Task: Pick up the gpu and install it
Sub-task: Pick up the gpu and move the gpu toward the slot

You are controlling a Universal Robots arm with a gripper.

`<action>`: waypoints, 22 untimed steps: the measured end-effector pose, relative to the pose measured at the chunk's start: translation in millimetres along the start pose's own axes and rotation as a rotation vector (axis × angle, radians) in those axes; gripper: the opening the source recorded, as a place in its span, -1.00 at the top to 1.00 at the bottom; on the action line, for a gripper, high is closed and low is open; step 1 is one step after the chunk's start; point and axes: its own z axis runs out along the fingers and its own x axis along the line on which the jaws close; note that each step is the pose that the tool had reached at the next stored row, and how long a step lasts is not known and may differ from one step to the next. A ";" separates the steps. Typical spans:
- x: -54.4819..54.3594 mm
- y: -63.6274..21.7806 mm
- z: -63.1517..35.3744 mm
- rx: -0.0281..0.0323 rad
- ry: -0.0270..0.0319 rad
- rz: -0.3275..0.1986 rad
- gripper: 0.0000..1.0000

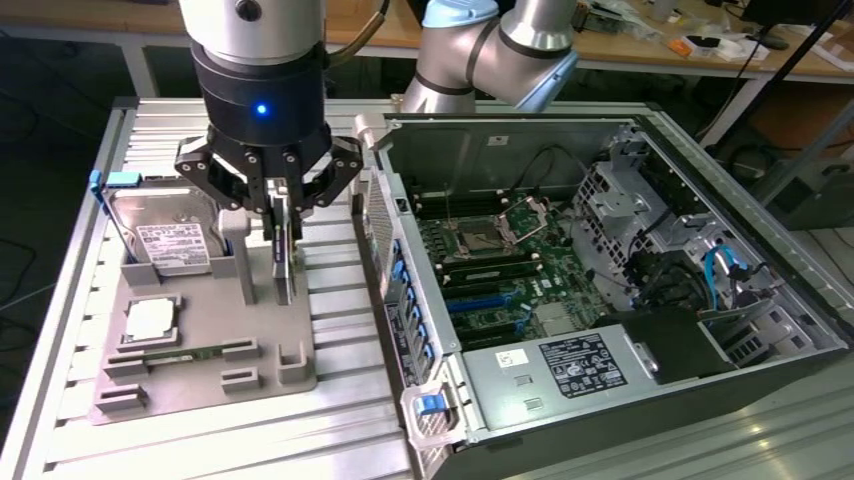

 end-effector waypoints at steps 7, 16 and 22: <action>0.0 0.0 -0.1 0.0053 0.0000 0.000 0.46; 0.0 0.0 -0.2 0.0107 -0.0002 0.000 0.46; 0.0 0.0 -0.1 0.0214 -0.0008 -0.001 0.46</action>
